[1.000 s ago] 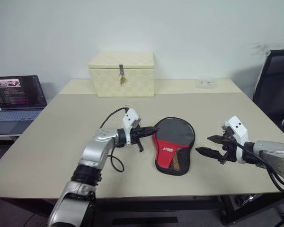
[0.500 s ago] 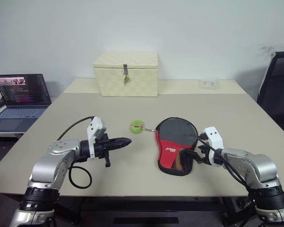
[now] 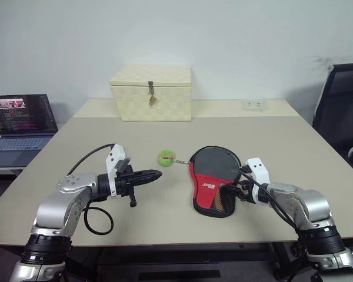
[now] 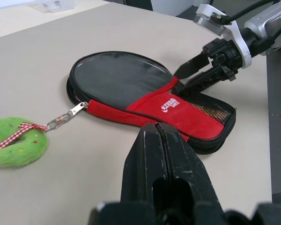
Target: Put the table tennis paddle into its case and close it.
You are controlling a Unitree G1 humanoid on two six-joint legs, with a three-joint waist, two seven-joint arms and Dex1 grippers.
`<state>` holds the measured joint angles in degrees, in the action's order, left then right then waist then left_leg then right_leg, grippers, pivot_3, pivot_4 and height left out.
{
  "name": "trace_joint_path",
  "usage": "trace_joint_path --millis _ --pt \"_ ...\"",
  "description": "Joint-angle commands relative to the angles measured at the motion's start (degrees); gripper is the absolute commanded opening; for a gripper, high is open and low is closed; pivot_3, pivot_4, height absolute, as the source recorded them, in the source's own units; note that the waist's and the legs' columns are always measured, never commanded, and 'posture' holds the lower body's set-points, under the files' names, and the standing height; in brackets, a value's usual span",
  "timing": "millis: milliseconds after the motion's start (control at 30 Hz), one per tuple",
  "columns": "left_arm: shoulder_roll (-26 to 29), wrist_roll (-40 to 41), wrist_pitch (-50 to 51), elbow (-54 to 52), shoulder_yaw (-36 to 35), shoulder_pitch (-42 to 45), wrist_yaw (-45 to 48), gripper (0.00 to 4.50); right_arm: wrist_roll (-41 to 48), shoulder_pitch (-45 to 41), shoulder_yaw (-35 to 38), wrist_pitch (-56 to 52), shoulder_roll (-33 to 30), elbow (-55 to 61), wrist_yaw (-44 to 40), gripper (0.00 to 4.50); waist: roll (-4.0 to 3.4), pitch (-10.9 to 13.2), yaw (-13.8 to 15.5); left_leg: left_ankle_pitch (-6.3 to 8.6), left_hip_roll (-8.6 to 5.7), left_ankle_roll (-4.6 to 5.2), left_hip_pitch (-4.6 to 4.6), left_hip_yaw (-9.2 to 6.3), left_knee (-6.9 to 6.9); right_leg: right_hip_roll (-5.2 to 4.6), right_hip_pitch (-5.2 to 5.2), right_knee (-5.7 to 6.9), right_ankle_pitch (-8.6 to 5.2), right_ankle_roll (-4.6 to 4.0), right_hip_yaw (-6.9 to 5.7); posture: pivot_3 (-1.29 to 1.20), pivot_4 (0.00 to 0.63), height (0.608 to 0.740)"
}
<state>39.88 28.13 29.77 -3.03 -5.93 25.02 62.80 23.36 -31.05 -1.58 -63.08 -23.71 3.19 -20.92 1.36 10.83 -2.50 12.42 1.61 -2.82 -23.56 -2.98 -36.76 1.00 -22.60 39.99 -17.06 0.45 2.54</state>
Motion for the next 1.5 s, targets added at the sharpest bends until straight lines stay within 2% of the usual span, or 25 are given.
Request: trace_joint_path --millis 33,167,300,567,733,1000,1233,1500 --pt "0.6 0.9 -0.9 -2.7 -0.8 0.0 -0.2 0.0 -0.1 1.3 -2.2 -1.9 1.8 -1.3 -0.5 2.56 0.0 0.0 -0.2 0.0 0.01 0.0 0.02 0.0 0.01 0.0 0.01 0.0 0.0 0.0 0.01 0.0 0.15 0.74" --pt "0.8 0.8 -0.9 -3.0 -0.8 -0.4 -0.2 0.0 -0.4 1.6 -3.4 -2.2 3.2 -0.6 -0.7 1.2 0.01 0.0 -0.5 0.0 0.02 0.0 0.09 0.01 0.04 0.01 0.08 0.0 0.0 0.0 0.04 0.0 0.15 0.74" --pt "1.1 1.2 -0.6 -3.4 -1.1 -1.1 0.0 0.0 -0.6 -0.1 -4.2 -1.4 5.4 -1.8 -0.9 0.06 0.02 0.0 -0.8 0.0 0.02 0.0 0.36 0.04 0.11 0.01 0.31 -0.03 -0.05 0.05 0.06 0.0 0.15 0.74" --pt "5.0 5.7 2.2 -7.2 -5.0 -6.8 2.5 0.0 -1.7 -8.7 -8.2 2.2 10.2 -6.9 -5.9 0.02 0.05 0.0 -3.1 0.0 0.12 0.0 0.78 0.37 0.64 0.16 0.29 -0.02 -0.1 -0.13 0.29 0.0 0.15 0.74" --pt "7.5 8.4 3.3 -10.3 -7.1 -11.6 4.2 0.0 -2.4 -10.6 -9.8 1.9 13.8 -7.6 -5.7 0.02 0.05 0.0 -3.4 0.01 0.26 0.0 0.72 0.15 0.89 0.34 0.17 0.02 -0.23 -0.37 0.32 0.0 0.15 0.74" --pt "9.0 10.6 4.0 -13.8 -10.0 -17.5 3.9 0.0 -0.9 -5.2 -10.0 -5.8 18.6 1.5 -2.7 0.02 0.05 0.0 -2.7 0.02 0.27 -0.04 0.52 0.08 1.01 0.28 -0.03 -0.01 -0.31 -0.52 0.23 0.0 0.15 0.74" --pt "9.9 11.8 4.8 -15.3 -10.9 -19.3 4.1 0.0 -0.8 0.7 -7.5 -13.1 22.0 10.5 1.6 0.02 0.05 0.0 -2.5 0.02 0.28 -0.05 0.53 0.06 1.01 0.28 -0.03 -0.01 -0.33 -0.53 0.21 0.0 0.15 0.74" --pt "11.7 11.5 4.4 -14.3 -10.3 -19.4 5.7 0.0 -0.2 4.3 -6.5 -16.7 21.0 15.7 2.7 0.02 0.05 0.0 -2.3 0.03 0.24 -0.05 0.53 0.09 1.04 0.19 -0.02 -0.05 -0.35 -0.53 0.21 0.0 0.15 0.74"
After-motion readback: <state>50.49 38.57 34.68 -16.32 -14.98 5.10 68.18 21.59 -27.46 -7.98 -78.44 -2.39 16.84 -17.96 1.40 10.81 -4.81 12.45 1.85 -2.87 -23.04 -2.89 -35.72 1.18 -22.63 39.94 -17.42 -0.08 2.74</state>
